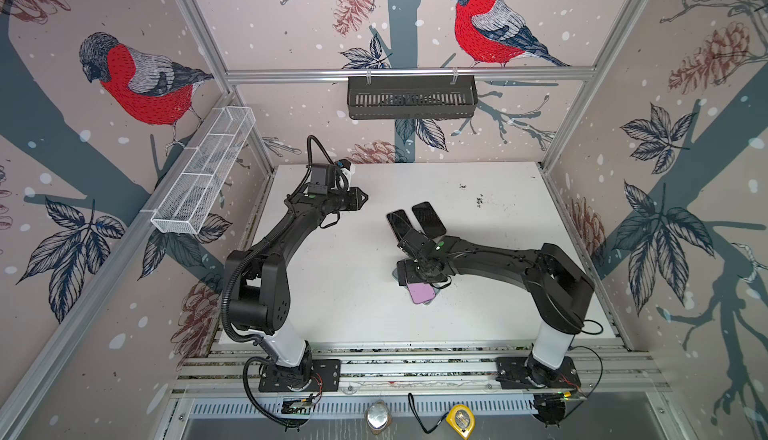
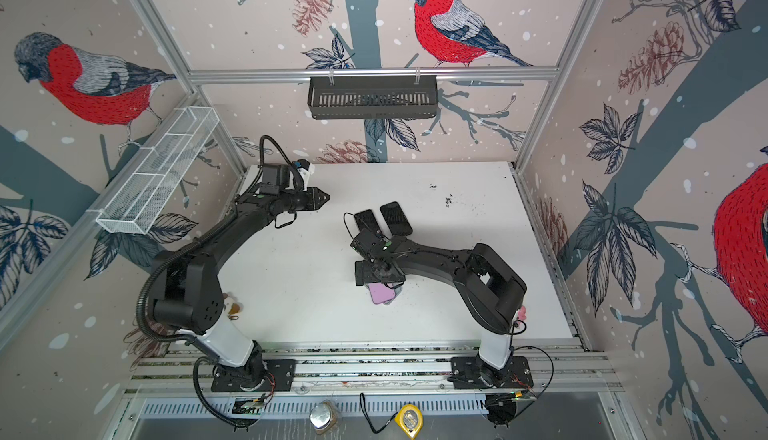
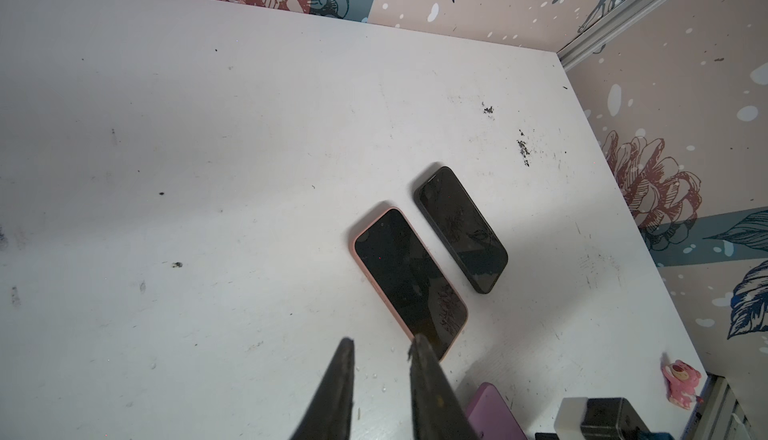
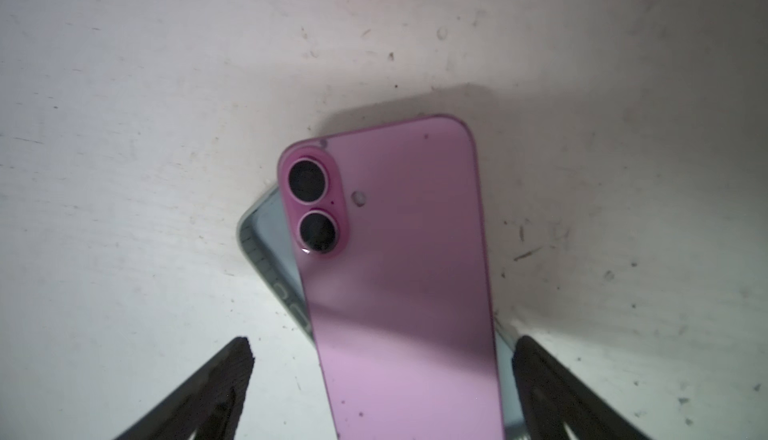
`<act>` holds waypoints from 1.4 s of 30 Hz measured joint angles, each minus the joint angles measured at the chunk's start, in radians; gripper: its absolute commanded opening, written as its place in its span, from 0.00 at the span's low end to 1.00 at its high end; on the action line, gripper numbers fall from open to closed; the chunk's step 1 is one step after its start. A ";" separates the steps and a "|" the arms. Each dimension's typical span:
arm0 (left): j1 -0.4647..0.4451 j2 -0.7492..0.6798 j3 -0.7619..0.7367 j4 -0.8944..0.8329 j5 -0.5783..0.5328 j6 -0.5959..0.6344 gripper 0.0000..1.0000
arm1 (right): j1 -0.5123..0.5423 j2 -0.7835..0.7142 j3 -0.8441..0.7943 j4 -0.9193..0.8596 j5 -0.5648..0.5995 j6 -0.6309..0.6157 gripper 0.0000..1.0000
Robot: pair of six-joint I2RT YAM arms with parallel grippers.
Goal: Put the phone into the phone case
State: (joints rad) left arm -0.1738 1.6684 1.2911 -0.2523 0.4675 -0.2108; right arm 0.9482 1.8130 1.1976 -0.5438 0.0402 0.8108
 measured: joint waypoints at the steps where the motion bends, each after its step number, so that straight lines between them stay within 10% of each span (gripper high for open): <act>1: 0.000 0.000 0.000 0.000 0.000 0.000 0.26 | 0.002 0.005 0.001 -0.002 0.006 0.003 0.98; 24: 0.000 0.000 0.000 0.000 0.000 0.000 0.26 | 0.039 0.068 0.006 -0.019 0.042 0.077 0.80; 42: 0.000 0.000 0.000 0.000 0.000 0.000 0.26 | 0.026 0.072 0.023 -0.007 0.037 0.128 0.86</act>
State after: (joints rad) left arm -0.1734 1.6684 1.2911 -0.2523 0.4679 -0.2108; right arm 0.9741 1.8847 1.2209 -0.5510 0.0772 0.9386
